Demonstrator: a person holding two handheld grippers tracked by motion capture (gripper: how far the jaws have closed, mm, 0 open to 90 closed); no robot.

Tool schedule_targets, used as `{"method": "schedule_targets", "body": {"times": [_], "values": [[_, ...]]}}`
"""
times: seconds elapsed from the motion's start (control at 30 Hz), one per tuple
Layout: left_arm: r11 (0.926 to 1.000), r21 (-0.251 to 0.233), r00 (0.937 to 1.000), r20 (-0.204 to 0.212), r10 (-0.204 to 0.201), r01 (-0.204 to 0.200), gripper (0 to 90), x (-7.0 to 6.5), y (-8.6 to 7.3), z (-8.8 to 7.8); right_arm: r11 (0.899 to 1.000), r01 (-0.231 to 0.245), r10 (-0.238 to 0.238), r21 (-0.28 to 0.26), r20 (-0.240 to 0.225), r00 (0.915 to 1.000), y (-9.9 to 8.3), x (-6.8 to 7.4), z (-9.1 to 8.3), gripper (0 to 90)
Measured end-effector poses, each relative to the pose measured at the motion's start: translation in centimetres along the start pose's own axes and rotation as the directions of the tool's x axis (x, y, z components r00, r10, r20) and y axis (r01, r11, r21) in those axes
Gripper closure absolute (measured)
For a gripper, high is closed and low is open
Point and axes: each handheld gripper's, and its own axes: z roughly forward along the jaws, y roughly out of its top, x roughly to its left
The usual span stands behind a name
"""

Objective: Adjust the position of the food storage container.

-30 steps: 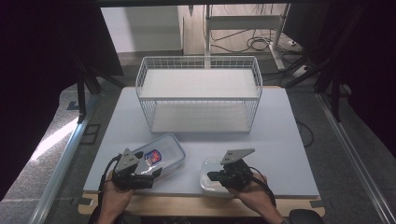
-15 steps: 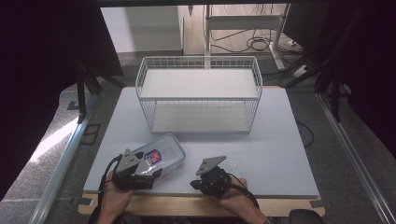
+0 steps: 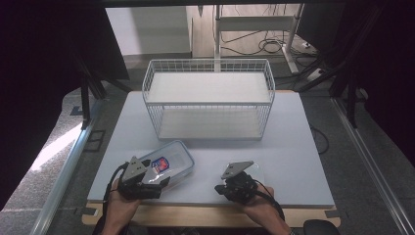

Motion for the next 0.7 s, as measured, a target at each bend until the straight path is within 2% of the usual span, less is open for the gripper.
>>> {"method": "schedule_targets", "body": {"times": [0.1,0.4,0.7], "values": [[1.0000,-0.001,1.0000,-0.001,0.000,0.000,9.5,0.0,0.0,0.0,1.000,-0.015,0.015,-0.001,0.008,0.9999,-0.3,-0.5,-0.3,89.4],[1.0000,0.004,1.0000,-0.001,-0.002,0.002,9.6,0.0,0.0,0.0,0.997,-0.075,0.075,-0.008,0.072,0.9946,-1.8,-2.8,-1.7,89.3],[1.0000,0.003,1.0000,-0.003,0.001,-0.001,9.6,-0.1,0.0,0.1,0.986,-0.159,0.165,-0.050,0.128,0.9780,-2.7,-5.9,-2.7,89.3]]}}
